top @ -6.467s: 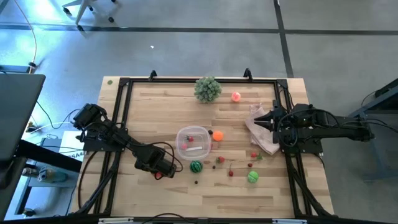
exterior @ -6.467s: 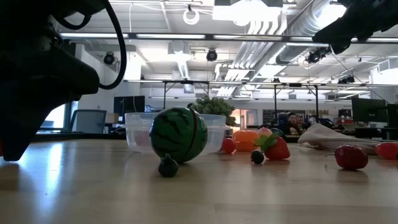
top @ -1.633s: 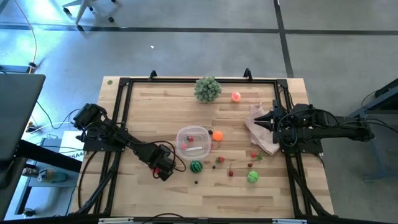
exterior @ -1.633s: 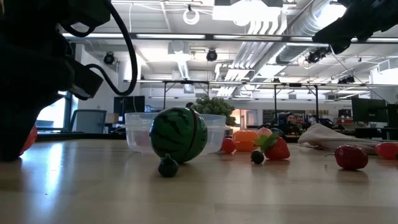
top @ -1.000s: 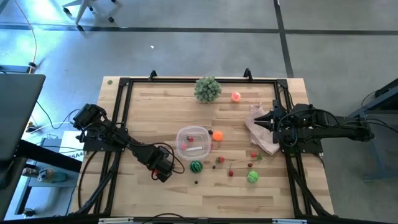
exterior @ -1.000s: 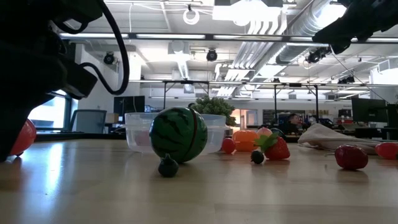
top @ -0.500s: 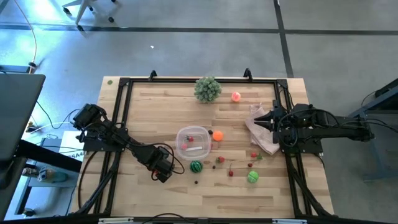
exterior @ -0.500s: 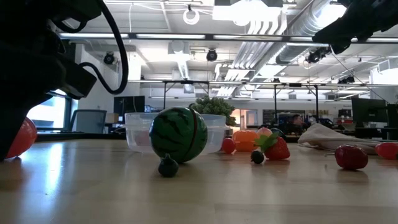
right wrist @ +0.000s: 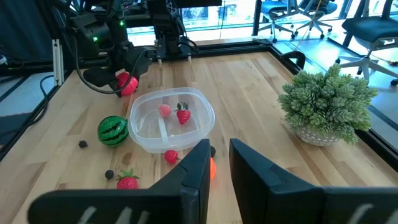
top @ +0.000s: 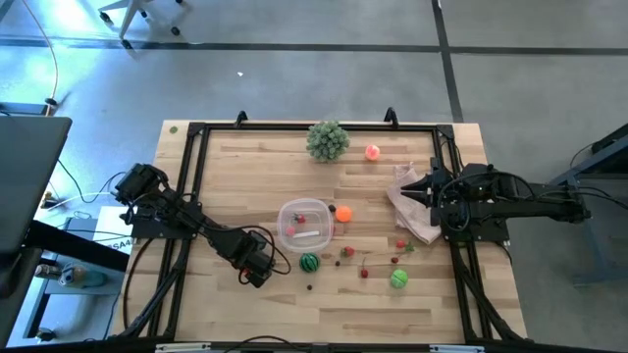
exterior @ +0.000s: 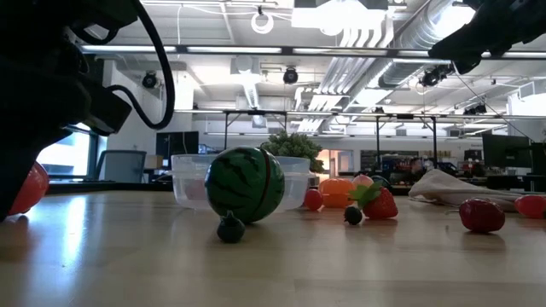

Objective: Pick and placing Produce into tupperware
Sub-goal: Put the red apple into the transparent bin

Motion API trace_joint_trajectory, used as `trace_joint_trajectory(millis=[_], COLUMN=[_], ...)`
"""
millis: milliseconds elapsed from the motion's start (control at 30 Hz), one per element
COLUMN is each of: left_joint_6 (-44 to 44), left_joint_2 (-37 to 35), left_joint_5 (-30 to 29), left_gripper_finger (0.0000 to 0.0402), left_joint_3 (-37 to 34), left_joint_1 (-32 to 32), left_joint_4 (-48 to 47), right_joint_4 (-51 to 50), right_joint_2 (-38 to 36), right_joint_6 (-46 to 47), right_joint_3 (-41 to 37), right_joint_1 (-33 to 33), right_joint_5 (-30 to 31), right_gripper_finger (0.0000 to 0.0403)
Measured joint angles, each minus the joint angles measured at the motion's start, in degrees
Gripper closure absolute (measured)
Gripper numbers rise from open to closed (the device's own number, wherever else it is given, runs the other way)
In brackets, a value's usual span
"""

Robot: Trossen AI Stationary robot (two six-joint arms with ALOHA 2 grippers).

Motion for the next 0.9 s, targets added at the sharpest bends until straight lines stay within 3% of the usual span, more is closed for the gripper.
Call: trace_joint_trajectory(millis=[433,567,800,900], left_joint_6=[-2.08,-1.45,2.94,6.77], left_joint_2=[-3.46,-5.69,-6.30,-6.32], left_joint_5=[-2.00,-8.38,-26.22,-27.79], left_gripper_finger=[0.0141,0.0130,0.0138,0.0142], left_joint_3=[0.18,4.05,18.52,24.47], left_joint_1=[-0.07,0.00,1.11,4.65], left_joint_4=[-1.53,-6.79,-19.20,-19.60], right_joint_4=[0.00,-0.01,-0.01,-0.02], right_joint_2=[0.00,0.00,-0.01,0.00], right_joint_6=[0.01,-0.01,0.01,0.00], right_joint_3=[0.00,0.00,0.00,0.00], right_joint_1=[0.02,-0.01,-0.01,0.00], right_joint_5=[-0.01,0.01,0.00,0.00], right_gripper_finger=[0.0351,0.0351,0.0351,0.0351])
